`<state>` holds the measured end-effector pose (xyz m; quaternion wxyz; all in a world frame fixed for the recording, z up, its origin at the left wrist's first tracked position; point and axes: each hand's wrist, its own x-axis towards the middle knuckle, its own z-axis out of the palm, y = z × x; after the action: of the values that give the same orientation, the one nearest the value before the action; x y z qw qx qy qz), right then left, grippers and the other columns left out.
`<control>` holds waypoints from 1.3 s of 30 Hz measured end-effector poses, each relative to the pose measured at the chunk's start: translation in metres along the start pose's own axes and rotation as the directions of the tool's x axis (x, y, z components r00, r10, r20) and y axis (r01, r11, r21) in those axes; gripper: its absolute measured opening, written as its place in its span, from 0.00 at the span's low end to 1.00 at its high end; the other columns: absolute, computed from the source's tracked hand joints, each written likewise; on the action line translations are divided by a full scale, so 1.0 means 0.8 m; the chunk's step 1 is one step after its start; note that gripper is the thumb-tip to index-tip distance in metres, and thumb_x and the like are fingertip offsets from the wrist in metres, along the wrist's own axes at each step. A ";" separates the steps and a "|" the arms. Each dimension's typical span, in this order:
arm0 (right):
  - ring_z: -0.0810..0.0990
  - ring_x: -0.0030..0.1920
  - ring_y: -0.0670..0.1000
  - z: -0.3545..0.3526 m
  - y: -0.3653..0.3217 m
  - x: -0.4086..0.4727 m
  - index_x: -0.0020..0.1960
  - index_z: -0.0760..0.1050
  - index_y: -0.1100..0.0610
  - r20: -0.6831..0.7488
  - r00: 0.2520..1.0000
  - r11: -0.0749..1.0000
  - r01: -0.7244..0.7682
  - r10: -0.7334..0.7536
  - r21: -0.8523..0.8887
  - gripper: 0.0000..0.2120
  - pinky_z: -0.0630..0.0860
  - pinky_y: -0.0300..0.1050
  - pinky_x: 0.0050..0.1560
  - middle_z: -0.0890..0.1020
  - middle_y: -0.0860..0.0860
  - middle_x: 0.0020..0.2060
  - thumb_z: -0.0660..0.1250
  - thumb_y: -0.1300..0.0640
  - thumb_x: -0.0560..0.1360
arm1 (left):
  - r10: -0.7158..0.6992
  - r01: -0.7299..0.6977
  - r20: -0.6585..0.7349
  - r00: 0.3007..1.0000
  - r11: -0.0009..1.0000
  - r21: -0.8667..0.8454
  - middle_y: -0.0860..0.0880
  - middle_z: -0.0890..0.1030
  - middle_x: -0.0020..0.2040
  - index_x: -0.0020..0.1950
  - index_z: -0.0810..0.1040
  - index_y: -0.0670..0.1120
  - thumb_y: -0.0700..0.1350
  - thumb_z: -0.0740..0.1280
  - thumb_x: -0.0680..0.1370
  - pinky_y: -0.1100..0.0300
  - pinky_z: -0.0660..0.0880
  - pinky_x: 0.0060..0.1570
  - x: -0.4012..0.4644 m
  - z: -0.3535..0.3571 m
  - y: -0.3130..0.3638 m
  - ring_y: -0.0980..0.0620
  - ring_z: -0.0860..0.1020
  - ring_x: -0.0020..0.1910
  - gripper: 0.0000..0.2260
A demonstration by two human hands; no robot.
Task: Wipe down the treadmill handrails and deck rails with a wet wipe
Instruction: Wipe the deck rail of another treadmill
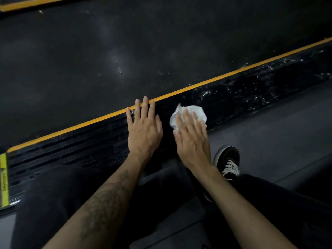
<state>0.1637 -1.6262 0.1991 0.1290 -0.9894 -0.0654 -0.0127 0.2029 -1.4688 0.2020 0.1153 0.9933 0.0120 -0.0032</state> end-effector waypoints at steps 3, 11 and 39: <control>0.55 0.82 0.54 -0.003 0.022 -0.007 0.82 0.61 0.53 0.021 0.987 0.987 0.161 -0.160 -0.027 0.25 0.54 0.56 0.81 0.59 0.52 0.82 0.50 0.48 0.86 | -0.003 0.003 0.008 1.000 1.000 -0.002 0.48 0.52 0.85 0.84 0.56 0.48 0.52 0.49 0.87 0.41 0.42 0.81 0.000 0.000 0.000 0.47 0.45 0.84 0.25; 0.56 0.82 0.57 0.002 -0.004 -0.008 0.81 0.63 0.57 -0.049 0.999 1.000 -0.011 0.013 0.027 0.28 0.54 0.58 0.81 0.60 0.55 0.81 0.50 0.45 0.85 | 0.004 -0.004 0.006 1.000 1.000 -0.015 0.47 0.52 0.85 0.84 0.57 0.48 0.53 0.49 0.87 0.41 0.43 0.81 0.001 0.000 0.000 0.46 0.46 0.84 0.25; 0.50 0.83 0.51 -0.005 0.059 -0.018 0.83 0.58 0.53 -0.014 0.998 0.998 0.059 -0.059 0.005 0.28 0.48 0.57 0.82 0.55 0.50 0.83 0.53 0.45 0.85 | 0.009 -0.009 -0.007 1.000 0.999 -0.036 0.47 0.52 0.85 0.84 0.57 0.48 0.54 0.49 0.87 0.41 0.43 0.81 0.002 0.004 0.000 0.47 0.46 0.84 0.25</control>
<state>0.1560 -1.6746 0.1903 0.1318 -0.9865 -0.0939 -0.0231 0.2042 -1.4697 0.1988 0.1331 0.9911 0.0081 0.0007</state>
